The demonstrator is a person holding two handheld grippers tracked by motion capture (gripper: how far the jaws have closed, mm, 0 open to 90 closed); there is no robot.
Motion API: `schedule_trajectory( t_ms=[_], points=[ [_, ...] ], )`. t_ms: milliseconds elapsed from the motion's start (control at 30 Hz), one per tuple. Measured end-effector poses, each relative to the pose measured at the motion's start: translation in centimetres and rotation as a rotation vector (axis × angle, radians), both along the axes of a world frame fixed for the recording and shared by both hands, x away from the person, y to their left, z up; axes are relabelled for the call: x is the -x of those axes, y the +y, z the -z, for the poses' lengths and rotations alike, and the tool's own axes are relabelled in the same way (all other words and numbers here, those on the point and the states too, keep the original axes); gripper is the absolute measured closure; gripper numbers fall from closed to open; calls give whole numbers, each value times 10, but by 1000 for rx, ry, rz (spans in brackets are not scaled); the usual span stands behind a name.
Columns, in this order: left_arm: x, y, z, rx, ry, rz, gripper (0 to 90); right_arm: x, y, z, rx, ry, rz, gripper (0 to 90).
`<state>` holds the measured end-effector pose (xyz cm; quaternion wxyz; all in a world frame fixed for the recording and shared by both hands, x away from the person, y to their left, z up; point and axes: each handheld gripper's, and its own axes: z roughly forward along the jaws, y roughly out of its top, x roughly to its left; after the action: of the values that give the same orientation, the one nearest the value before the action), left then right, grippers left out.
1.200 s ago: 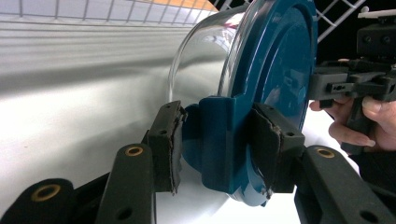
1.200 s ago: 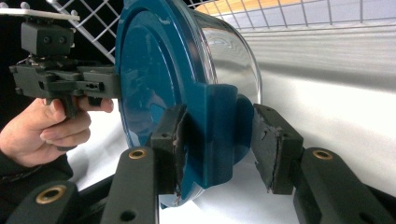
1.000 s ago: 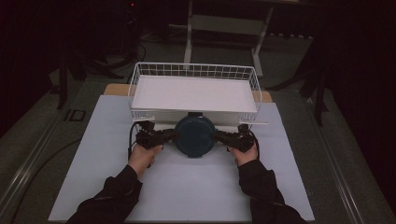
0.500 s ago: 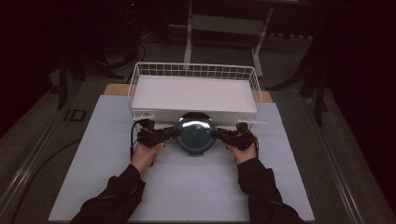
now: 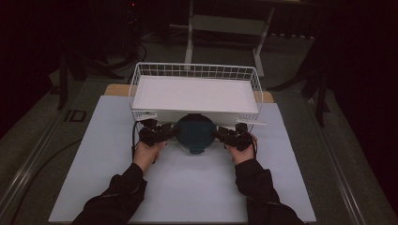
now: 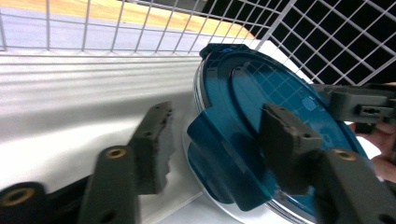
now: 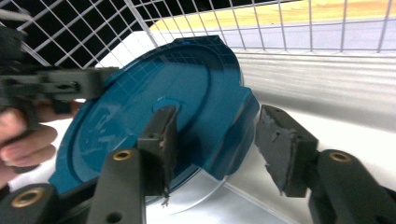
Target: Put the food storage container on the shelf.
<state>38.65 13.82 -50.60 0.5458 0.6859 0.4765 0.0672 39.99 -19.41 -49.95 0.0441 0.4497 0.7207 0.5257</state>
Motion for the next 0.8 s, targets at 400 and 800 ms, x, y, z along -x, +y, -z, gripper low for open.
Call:
schedule_trajectory(
  t_ms=[400, 800],
  points=[
    [35, -10, -14, -61, -59, 168, 45, 26, 0, -15, 85, -77, -8, 400],
    [76, -2, -23, -93, -85, 206, 12, 68, 12, -28, 126, -110, -85, 479]
  ],
)
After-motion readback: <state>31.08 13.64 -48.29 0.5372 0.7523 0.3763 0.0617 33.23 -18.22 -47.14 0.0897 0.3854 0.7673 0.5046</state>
